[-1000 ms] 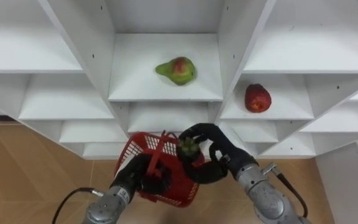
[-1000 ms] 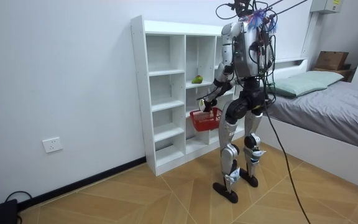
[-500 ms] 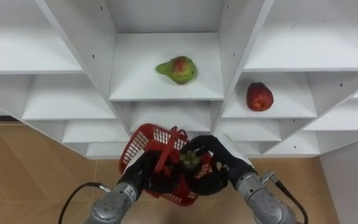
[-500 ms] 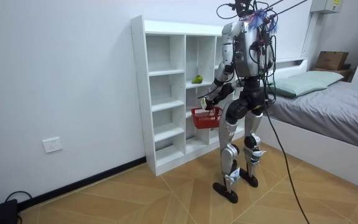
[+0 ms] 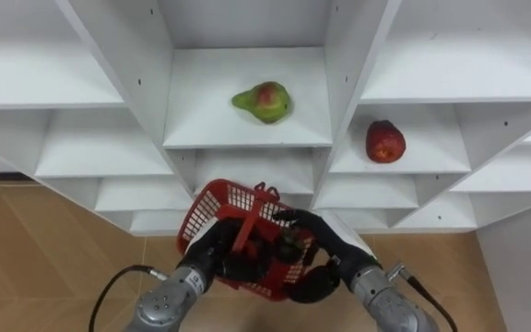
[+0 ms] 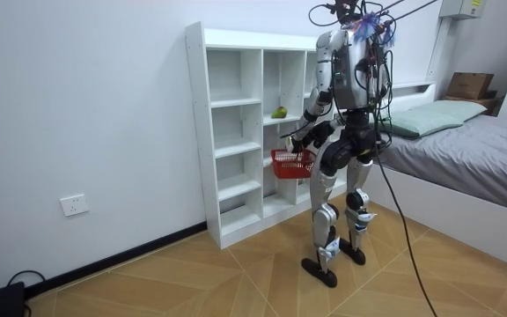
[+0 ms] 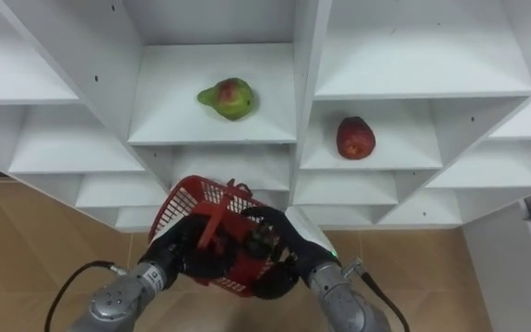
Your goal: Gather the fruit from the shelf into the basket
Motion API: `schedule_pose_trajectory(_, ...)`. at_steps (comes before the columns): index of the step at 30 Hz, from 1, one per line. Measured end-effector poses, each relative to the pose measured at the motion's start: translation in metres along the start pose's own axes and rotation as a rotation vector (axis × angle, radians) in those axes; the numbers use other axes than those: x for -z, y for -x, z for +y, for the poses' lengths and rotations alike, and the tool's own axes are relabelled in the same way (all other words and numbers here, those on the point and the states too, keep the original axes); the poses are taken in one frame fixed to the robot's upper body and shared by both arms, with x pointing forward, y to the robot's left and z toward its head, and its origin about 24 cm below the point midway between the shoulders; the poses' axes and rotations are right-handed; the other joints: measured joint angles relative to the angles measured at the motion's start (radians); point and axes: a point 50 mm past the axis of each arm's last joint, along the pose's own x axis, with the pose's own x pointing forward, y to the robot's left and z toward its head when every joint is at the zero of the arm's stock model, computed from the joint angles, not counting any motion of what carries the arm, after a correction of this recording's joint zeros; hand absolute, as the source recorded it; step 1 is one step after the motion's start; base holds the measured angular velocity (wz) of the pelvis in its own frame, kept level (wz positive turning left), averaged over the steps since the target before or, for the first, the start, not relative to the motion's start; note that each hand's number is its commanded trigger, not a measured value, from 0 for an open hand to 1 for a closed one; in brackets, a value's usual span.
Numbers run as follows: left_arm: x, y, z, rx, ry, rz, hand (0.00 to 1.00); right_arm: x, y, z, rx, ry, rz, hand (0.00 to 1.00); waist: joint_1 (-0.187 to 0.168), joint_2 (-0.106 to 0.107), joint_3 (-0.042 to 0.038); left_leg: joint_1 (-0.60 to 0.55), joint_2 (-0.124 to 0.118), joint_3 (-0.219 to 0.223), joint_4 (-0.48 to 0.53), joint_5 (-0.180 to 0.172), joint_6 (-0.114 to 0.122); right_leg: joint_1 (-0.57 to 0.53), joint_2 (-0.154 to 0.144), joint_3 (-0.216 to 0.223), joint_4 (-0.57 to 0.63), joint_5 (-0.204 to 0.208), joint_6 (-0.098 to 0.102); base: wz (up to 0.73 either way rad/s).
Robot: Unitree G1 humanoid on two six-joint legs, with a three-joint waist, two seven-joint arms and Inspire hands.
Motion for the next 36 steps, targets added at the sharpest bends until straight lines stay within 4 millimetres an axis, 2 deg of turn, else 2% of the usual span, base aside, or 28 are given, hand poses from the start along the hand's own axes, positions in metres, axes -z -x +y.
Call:
schedule_pose_trajectory(13,-0.001,0.001,-0.002,0.032,-0.014,-0.015,1.0,0.001,0.0,0.007,-0.035,-0.002,0.006,0.0,0.001,0.0,0.0,-0.001,0.0,0.0,0.0,0.0,0.0,0.0,0.0,-0.001,-0.001,0.0,0.0,0.0)
schedule_pose_trajectory(21,-0.003,0.001,-0.002,0.031,-0.015,-0.022,1.0,0.001,0.0,0.007,-0.033,0.003,0.005,0.0,0.02,0.0,0.0,0.0,0.0,0.0,0.001,0.0,0.0,0.0,0.0,-0.001,-0.001,0.0,0.0,0.0)
schedule_pose_trajectory(28,0.004,0.006,0.003,0.011,-0.024,0.0,1.0,0.0,0.0,0.006,-0.039,0.048,-0.004,0.0,0.021,-0.002,0.0007,0.007,-0.001,0.0,-0.002,0.001,0.0,0.005,-0.001,0.001,-0.001,0.0,0.0,0.0)
schedule_pose_trajectory(33,0.015,0.011,0.006,-0.019,-0.016,0.038,1.0,-0.01,-0.001,-0.002,-0.012,0.055,-0.052,0.0,0.023,-0.006,0.0022,0.032,-0.001,-0.002,-0.007,0.001,0.0,0.035,0.0,-0.003,-0.012,-0.001,0.001,0.01)
schedule_pose_trajectory(36,0.019,0.015,0.009,-0.041,-0.017,0.052,1.0,-0.021,-0.001,-0.01,0.024,0.062,-0.104,0.0,0.024,-0.017,0.0076,0.037,-0.002,-0.003,-0.007,0.001,0.0,0.04,-0.001,-0.005,-0.013,-0.001,0.001,0.0)
